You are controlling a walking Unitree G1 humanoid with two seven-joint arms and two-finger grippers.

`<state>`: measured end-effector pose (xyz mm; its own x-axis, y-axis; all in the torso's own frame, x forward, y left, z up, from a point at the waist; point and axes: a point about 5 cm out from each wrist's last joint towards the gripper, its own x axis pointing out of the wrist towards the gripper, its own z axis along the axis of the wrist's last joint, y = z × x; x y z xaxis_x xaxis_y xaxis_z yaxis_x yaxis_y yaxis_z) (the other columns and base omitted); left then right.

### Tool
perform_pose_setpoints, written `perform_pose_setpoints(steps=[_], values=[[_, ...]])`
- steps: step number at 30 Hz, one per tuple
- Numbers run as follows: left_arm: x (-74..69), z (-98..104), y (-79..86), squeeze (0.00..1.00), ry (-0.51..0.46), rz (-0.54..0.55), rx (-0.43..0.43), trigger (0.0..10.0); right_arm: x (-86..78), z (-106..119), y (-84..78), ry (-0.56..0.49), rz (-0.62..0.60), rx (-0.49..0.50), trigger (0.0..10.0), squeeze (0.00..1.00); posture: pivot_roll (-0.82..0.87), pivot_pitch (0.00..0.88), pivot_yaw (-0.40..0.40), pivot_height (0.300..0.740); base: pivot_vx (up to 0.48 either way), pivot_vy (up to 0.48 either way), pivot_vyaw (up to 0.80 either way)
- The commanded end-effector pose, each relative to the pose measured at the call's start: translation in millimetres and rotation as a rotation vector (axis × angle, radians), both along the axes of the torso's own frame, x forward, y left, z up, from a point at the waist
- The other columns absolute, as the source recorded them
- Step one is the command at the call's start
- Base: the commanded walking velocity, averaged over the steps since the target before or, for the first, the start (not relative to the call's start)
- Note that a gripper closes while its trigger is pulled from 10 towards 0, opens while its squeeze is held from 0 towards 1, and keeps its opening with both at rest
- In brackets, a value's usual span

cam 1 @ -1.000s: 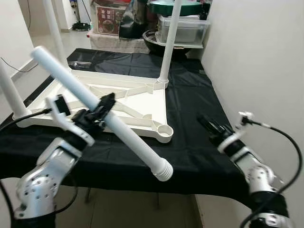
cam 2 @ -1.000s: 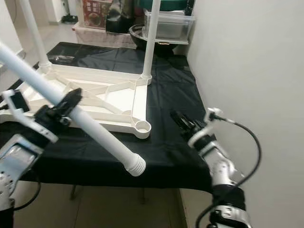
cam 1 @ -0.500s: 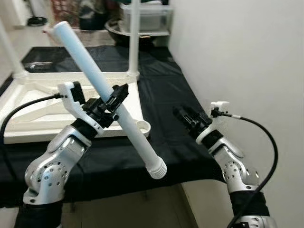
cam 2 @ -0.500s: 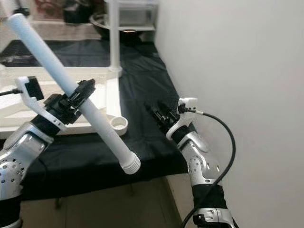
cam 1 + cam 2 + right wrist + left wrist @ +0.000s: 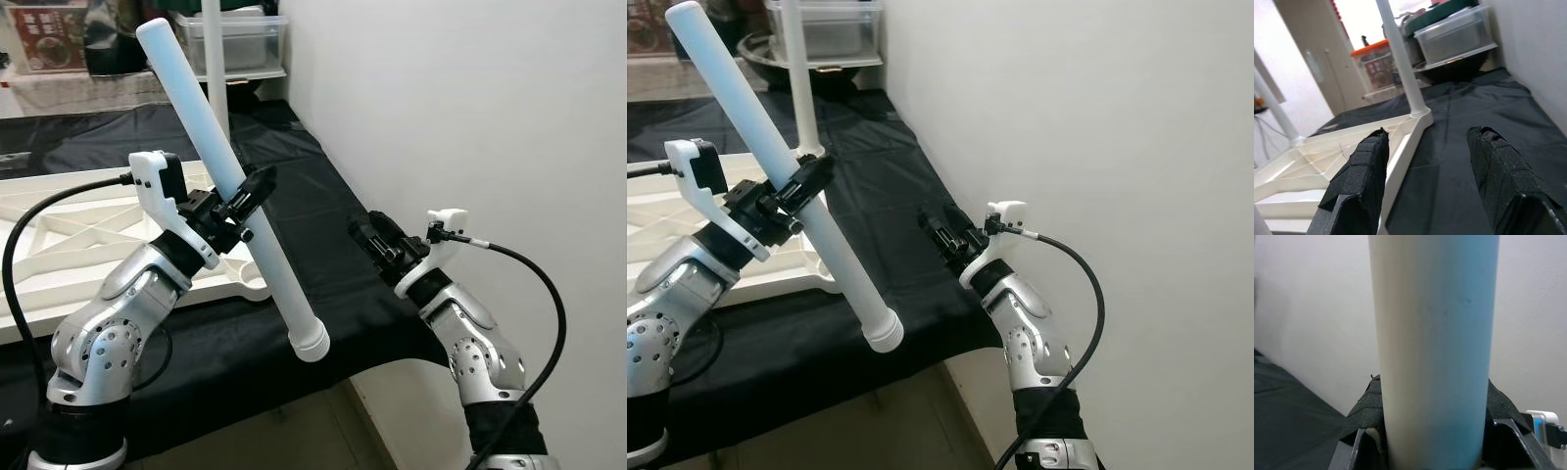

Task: Building children table

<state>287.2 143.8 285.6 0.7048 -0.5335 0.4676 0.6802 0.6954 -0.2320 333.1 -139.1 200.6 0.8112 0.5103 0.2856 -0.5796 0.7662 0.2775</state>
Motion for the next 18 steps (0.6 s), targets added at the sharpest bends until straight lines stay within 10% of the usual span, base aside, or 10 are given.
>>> perform_pose_setpoints(steps=[1,18], values=[[1.0,0.4,-0.4,0.0,-0.01,-0.003,0.019,10.0,-1.2,5.8,1.6,-0.032,-0.007,-0.005,10.0,0.0,0.1,0.073,-0.069,0.74,0.0,0.0,-0.78],[6.2,-5.1,4.9,0.0,-0.003,0.009,0.064,10.0,-1.6,8.0,5.6,-0.044,0.004,-0.027,10.0,0.0,0.09,0.068,-0.064,0.74,0.0,0.0,-0.69]])
